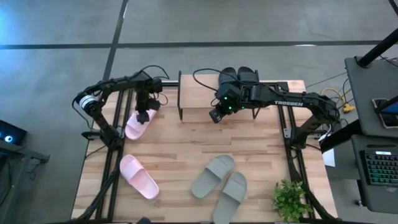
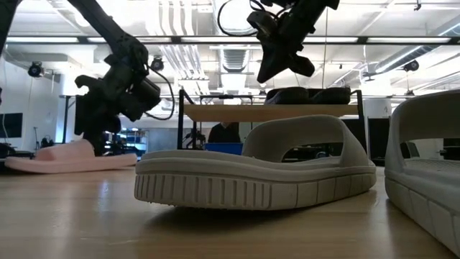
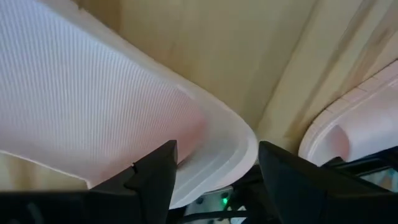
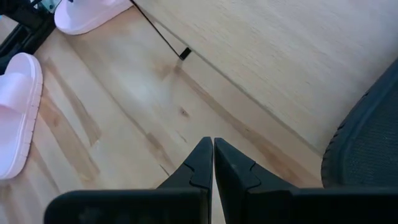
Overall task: Pick and place slides into the shelf
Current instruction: Put the right pink slide on the shelf
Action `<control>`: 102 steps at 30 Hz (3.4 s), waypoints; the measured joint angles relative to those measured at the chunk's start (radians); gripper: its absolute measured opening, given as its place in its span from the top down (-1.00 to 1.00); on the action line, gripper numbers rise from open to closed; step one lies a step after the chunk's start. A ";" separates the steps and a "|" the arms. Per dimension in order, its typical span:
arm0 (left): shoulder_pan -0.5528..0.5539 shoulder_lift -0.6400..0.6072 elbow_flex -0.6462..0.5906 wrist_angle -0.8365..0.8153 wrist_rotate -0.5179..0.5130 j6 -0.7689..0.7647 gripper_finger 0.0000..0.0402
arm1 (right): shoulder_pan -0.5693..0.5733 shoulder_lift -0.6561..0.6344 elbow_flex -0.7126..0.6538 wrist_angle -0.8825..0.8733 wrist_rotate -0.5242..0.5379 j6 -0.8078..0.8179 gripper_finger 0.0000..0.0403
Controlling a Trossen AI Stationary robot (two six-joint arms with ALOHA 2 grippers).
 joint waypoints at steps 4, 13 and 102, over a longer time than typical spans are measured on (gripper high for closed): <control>-0.001 0.000 -0.027 -0.012 0.025 -0.031 -0.05 | 0.000 0.000 0.000 0.000 0.006 -0.001 0.96; -0.001 0.000 -0.044 -0.068 0.155 -0.130 -0.05 | 0.000 0.000 0.000 0.001 0.023 -0.009 0.96; -0.538 -0.454 0.224 0.466 0.685 -0.761 1.00 | 0.023 -0.001 -0.004 0.001 -0.061 0.031 0.96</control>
